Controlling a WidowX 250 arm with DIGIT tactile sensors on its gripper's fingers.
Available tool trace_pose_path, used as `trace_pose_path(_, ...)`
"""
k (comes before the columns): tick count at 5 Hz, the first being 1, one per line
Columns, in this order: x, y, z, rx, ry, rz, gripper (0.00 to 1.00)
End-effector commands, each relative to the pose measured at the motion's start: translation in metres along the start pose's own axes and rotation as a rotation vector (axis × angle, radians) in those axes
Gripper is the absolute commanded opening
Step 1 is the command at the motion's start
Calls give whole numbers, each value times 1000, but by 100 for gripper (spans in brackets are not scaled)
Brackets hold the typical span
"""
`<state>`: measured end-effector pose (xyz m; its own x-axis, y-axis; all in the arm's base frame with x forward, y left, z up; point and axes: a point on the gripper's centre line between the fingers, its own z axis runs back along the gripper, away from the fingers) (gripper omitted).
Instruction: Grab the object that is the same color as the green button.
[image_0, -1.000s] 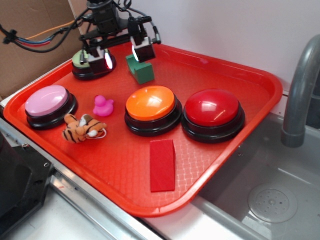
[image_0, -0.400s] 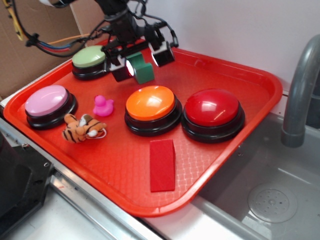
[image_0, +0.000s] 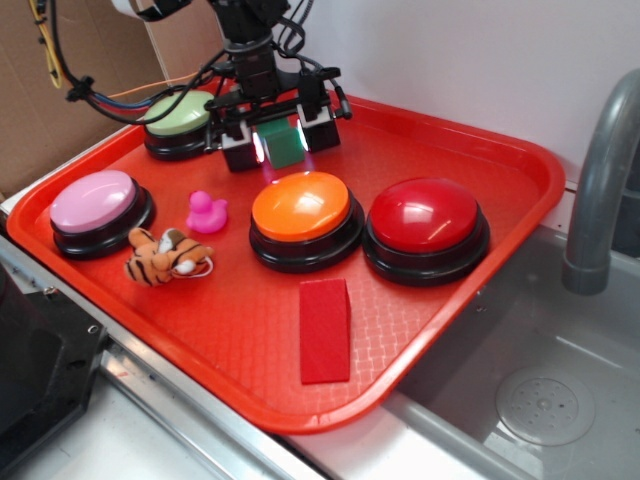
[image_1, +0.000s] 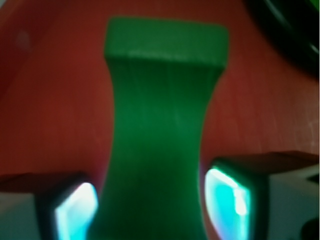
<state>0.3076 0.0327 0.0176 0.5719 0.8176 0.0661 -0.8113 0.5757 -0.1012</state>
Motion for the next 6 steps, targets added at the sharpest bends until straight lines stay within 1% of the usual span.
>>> trace_pose_path(1, -3, 18, 16, -55, -29, -227, 0)
trace_pose_path(2, -8, 25, 51, -63, 43, -470, 0)
trace_pose_path(3, -15, 22, 89, -79, 62, -679, 0)
trace_pose_path(4, -33, 21, 141, -73, 54, -904, 0)
trace_pose_path(5, -58, 21, 193, -72, 132, -1061, 0)
trace_pose_path(6, -77, 13, 225, -62, 105, -1148, 0)
